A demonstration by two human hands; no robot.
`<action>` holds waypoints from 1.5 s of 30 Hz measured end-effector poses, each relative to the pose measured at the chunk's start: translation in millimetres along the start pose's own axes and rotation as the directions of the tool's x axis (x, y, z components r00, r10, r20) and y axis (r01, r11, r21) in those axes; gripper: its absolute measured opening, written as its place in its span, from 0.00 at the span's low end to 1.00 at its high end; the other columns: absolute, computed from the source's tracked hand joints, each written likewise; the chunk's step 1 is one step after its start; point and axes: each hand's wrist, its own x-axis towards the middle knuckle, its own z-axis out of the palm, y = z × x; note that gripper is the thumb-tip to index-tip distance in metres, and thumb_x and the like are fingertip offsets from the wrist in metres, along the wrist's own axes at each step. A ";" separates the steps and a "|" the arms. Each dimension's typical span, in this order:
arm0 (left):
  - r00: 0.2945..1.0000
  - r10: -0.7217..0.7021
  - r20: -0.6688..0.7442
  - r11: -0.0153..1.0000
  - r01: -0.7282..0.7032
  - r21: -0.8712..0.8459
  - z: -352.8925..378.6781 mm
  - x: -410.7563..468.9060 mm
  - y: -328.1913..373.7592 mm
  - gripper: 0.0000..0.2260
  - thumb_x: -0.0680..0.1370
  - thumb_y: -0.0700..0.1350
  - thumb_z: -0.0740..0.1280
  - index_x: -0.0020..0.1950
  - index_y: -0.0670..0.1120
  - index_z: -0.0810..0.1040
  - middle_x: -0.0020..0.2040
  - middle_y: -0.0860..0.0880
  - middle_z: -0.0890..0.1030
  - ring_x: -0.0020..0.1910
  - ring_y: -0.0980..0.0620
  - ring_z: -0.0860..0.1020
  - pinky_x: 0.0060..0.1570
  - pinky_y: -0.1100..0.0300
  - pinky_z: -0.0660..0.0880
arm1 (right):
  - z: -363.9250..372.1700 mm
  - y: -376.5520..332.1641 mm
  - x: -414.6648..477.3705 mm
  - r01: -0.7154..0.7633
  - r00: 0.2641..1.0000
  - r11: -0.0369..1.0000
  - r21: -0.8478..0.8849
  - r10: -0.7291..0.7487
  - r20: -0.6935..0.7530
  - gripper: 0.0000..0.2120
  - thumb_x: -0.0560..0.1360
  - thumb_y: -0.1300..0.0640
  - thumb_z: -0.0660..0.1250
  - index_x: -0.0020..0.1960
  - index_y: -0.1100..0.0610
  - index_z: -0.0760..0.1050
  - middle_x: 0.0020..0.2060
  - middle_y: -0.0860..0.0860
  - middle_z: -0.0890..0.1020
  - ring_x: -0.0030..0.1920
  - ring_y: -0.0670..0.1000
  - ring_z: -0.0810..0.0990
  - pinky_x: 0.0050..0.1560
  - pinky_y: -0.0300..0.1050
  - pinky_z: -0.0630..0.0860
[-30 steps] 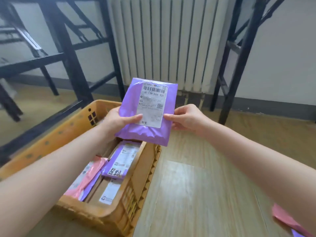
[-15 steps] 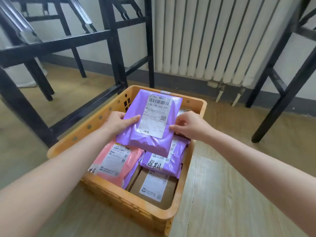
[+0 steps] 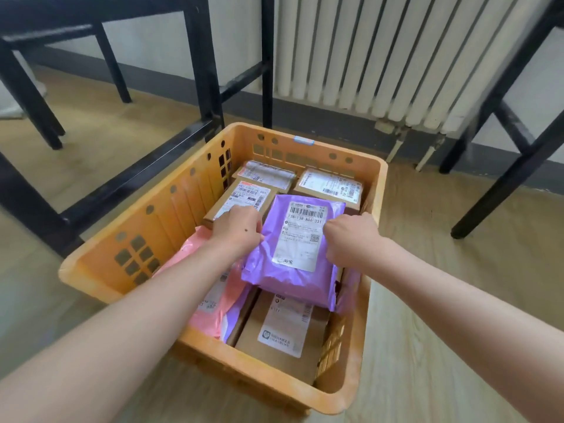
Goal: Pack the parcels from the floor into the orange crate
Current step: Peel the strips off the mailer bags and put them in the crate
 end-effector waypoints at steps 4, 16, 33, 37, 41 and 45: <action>0.993 0.111 -0.043 0.989 -0.106 0.108 13.9 10.4 8.5 0.04 0.74 0.46 0.68 0.45 0.46 0.79 0.47 0.44 0.80 0.49 0.40 0.79 0.42 0.53 0.73 | 8.2 -2.7 9.4 -0.018 0.998 0.995 -0.094 0.023 0.060 0.12 0.70 0.63 0.61 0.32 0.53 0.61 0.33 0.48 0.68 0.38 0.53 0.70 0.46 0.46 0.61; 0.956 0.285 0.067 0.855 -0.285 0.434 30.3 6.4 14.0 0.12 0.73 0.33 0.60 0.51 0.48 0.69 0.47 0.44 0.78 0.48 0.39 0.79 0.36 0.56 0.64 | 29.8 -13.3 30.7 0.046 0.960 0.994 -0.102 -0.015 0.278 0.14 0.75 0.61 0.57 0.58 0.55 0.74 0.58 0.51 0.77 0.57 0.54 0.76 0.47 0.47 0.62; 0.903 0.330 -0.274 0.939 -0.282 0.199 3.3 -8.6 64.0 0.05 0.75 0.43 0.62 0.45 0.46 0.78 0.42 0.48 0.77 0.42 0.41 0.77 0.32 0.57 0.65 | -4.9 20.5 -3.2 0.090 0.930 0.996 -0.028 -0.094 -0.354 0.05 0.75 0.53 0.60 0.42 0.53 0.71 0.44 0.51 0.79 0.45 0.56 0.76 0.41 0.46 0.60; 0.873 0.366 -0.322 0.930 -0.335 0.151 -14.6 -12.9 118.2 0.06 0.74 0.45 0.63 0.45 0.48 0.79 0.42 0.46 0.81 0.44 0.40 0.79 0.33 0.57 0.65 | -12.2 54.6 -36.9 0.106 0.893 0.994 0.037 -0.079 -0.443 0.07 0.74 0.53 0.58 0.47 0.53 0.75 0.44 0.52 0.78 0.47 0.57 0.77 0.41 0.46 0.57; 0.827 0.450 -0.337 0.892 -0.428 0.142 -26.8 -20.1 191.8 0.05 0.73 0.46 0.64 0.45 0.49 0.80 0.41 0.45 0.82 0.43 0.40 0.79 0.35 0.57 0.68 | -2.5 101.0 -81.3 0.069 0.878 0.992 0.104 -0.010 -0.479 0.05 0.75 0.53 0.58 0.42 0.52 0.67 0.37 0.49 0.70 0.40 0.53 0.72 0.41 0.46 0.60; 0.755 0.587 -0.293 0.810 -0.549 0.207 -16.8 -36.6 271.8 0.05 0.75 0.43 0.64 0.44 0.47 0.80 0.37 0.48 0.80 0.36 0.46 0.78 0.33 0.57 0.73 | 25.2 156.9 -134.1 -0.041 0.890 0.988 0.149 0.104 -0.443 0.07 0.76 0.51 0.57 0.42 0.53 0.67 0.36 0.48 0.69 0.38 0.52 0.68 0.41 0.46 0.61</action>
